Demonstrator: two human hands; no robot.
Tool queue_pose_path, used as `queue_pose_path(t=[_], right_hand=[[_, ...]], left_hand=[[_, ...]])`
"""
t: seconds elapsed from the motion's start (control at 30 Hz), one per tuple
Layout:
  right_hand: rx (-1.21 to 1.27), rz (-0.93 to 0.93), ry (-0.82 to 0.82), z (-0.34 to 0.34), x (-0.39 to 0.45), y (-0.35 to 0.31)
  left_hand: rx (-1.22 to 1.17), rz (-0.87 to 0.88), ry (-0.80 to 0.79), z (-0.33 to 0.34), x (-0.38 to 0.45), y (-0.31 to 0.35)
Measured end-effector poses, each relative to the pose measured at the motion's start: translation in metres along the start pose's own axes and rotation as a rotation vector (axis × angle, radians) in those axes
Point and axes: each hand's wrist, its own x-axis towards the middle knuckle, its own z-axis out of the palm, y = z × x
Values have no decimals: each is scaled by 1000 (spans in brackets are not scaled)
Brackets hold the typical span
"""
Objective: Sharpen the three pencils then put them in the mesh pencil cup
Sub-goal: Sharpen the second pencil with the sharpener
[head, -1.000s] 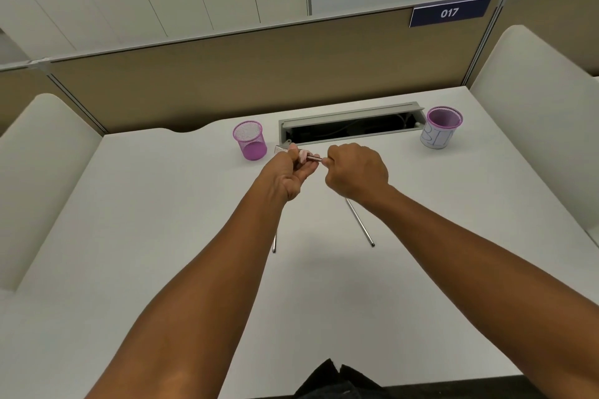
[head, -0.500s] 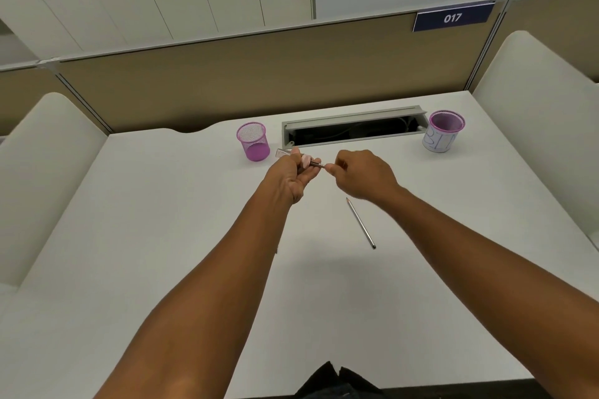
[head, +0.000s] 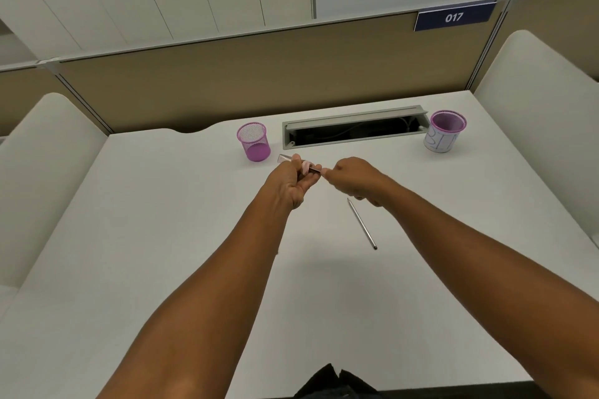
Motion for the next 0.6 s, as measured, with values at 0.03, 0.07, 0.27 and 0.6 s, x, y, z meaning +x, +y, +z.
queue_pose_path(t=[0.03, 0.07, 0.27, 0.6], right_hand=[[-100, -93, 68, 4, -1, 2], [-193, -180, 160, 8, 0, 4], [-543, -295, 443, 19, -5, 5], [-2, 8, -8, -6, 3, -4]], left_hand=[[2, 6, 3, 0, 1, 1], [5, 11, 4, -1, 1, 1], [-1, 3, -23, 1, 3, 2], [4, -27, -49, 0, 6, 6]])
